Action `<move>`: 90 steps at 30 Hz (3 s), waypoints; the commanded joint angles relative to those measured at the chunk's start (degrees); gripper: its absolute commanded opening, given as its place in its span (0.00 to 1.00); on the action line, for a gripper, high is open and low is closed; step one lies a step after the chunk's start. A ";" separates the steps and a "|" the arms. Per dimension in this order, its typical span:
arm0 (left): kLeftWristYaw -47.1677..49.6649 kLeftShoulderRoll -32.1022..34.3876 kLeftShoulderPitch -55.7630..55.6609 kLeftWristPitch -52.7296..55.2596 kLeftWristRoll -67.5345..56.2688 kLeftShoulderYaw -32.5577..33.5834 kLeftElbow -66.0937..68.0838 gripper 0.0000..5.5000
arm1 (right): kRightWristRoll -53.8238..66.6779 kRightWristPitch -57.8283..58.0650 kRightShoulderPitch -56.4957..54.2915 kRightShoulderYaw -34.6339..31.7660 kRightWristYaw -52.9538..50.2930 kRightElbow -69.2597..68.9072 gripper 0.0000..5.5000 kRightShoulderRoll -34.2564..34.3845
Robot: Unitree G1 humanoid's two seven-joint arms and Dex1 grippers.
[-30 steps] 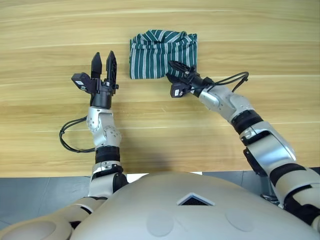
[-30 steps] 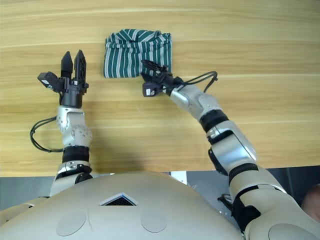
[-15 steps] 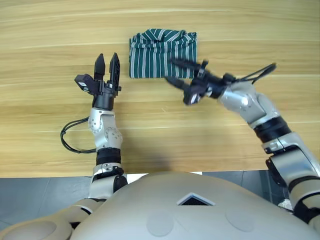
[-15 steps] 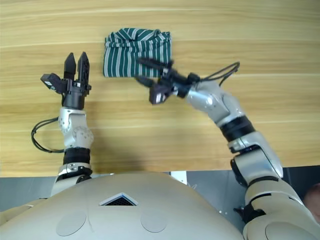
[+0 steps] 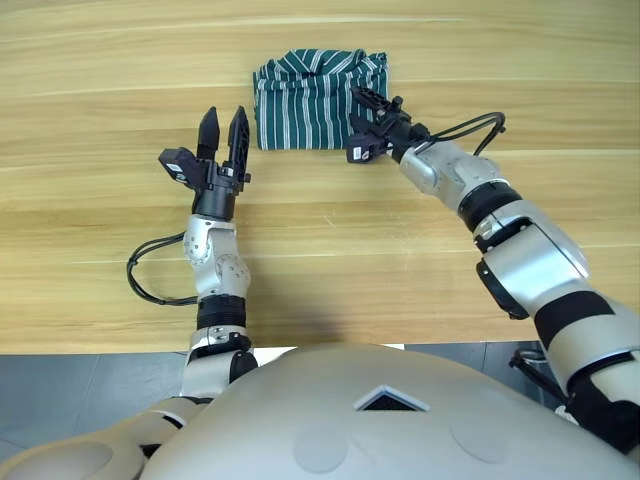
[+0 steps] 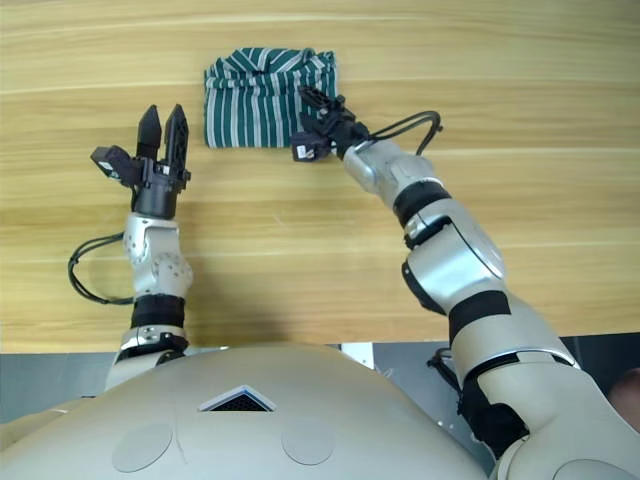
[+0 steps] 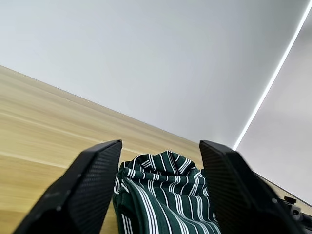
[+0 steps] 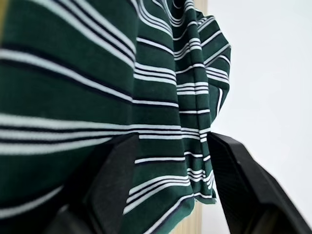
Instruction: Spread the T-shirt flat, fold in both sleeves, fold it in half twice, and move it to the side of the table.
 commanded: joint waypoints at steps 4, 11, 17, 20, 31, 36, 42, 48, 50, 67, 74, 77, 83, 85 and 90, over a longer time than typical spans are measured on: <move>-0.12 -0.29 1.26 0.39 0.14 -0.60 -1.97 0.54 | 13.16 -26.11 14.74 6.06 28.48 -30.29 0.47 -20.85; 0.53 0.79 3.86 -0.34 1.38 -0.36 -4.93 0.54 | 26.77 -16.88 37.65 -5.30 36.75 -65.45 0.47 -38.57; -1.04 3.03 11.99 -4.44 7.77 -6.26 -17.86 0.54 | 45.74 -8.08 48.10 -15.39 31.08 -82.66 0.47 -29.57; -10.80 9.37 23.88 -7.85 11.02 -18.93 -28.81 0.54 | 51.42 -6.37 48.94 -18.46 35.13 -84.62 0.47 -31.11; -15.63 20.80 13.98 -14.52 32.67 -33.33 -20.03 0.54 | 51.38 -4.18 41.22 -21.94 44.28 -74.39 0.47 -25.45; -11.25 19.30 7.66 -15.59 36.18 -35.29 -12.39 0.54 | 45.17 -6.05 38.53 -19.58 45.99 -65.85 0.47 -21.53; -8.85 18.29 5.24 -12.10 36.36 -37.47 -6.10 0.54 | 42.48 -8.45 38.22 -18.40 48.21 -60.52 0.47 -20.13; -11.92 19.25 8.08 -2.38 33.23 -40.41 -6.01 0.54 | 39.90 -9.62 37.91 -17.31 49.29 -56.86 0.47 -19.50; -12.82 18.65 8.74 3.05 30.24 -40.55 -6.96 0.54 | 39.77 -9.84 37.61 -17.27 49.56 -55.49 0.47 -19.26; -9.17 16.49 10.92 22.74 24.84 -41.82 -5.35 0.54 | 35.31 -10.20 27.73 -20.85 41.84 -42.38 0.47 -12.22; -8.84 16.76 11.45 21.62 24.96 -42.65 -5.30 0.54 | 30.07 -10.82 21.23 -21.11 34.36 -32.99 0.47 -10.04; -9.00 16.91 11.90 21.24 24.77 -43.14 -7.15 0.54 | 25.36 -12.43 20.24 -20.11 28.95 -28.03 0.47 -9.63; -8.84 17.30 12.43 20.33 24.96 -43.33 -7.11 0.54 | 40.12 -15.44 25.76 -26.44 30.90 -42.44 0.47 -10.43; -8.45 17.19 12.66 20.16 24.95 -43.29 -6.85 0.54 | 49.37 -10.19 30.14 -28.11 33.86 -56.18 0.47 -11.42; -7.82 16.71 12.52 19.43 24.90 -43.29 -5.99 0.54 | 48.92 -7.43 36.00 -24.24 39.74 -63.61 0.47 -12.67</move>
